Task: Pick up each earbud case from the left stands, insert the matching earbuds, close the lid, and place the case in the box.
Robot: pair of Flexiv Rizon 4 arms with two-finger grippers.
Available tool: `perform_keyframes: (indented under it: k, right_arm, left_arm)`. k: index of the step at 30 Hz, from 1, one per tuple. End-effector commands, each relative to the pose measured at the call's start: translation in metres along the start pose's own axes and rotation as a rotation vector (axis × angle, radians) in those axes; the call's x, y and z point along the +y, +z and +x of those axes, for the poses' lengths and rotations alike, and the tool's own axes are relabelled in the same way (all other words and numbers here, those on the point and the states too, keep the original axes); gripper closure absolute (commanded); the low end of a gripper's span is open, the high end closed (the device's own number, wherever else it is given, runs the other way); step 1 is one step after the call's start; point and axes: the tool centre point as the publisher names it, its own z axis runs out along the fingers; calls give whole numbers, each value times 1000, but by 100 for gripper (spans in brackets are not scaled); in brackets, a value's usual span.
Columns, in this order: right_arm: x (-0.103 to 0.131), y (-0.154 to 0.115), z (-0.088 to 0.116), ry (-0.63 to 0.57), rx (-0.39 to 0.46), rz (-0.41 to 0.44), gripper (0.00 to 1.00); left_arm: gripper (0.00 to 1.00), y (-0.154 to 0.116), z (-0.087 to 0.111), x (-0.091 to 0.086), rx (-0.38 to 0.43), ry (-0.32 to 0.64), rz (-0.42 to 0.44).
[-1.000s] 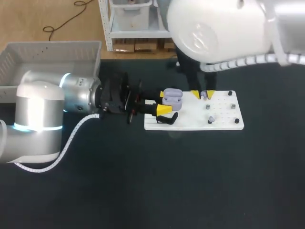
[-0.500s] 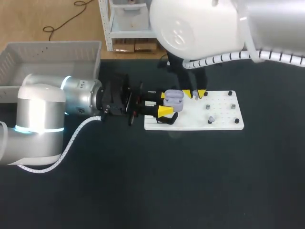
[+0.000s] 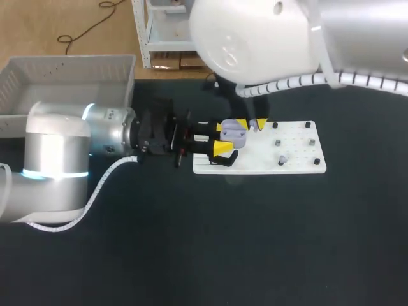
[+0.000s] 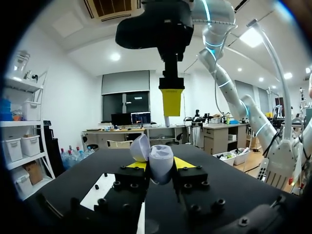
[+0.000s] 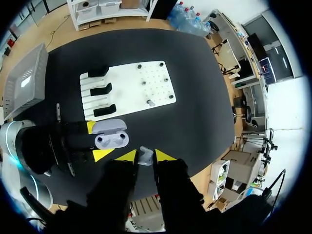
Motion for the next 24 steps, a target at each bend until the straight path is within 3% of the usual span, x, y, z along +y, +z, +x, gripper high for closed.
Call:
perform_keyframes:
  k: [1, 14, 24]
  right_arm:
    - [8, -2, -2, 9, 6, 3, 100]
    - [23, 2, -10, 124, 43, 7, 100]
    - [29, 7, -9, 191, 20, 48, 100]
  left_arm:
    - [100, 2, 1, -3, -6, 1, -20]
    - [100, 2, 2, -2, -8, 1, -23]
    - [100, 2, 2, -2, -8, 1, -23]
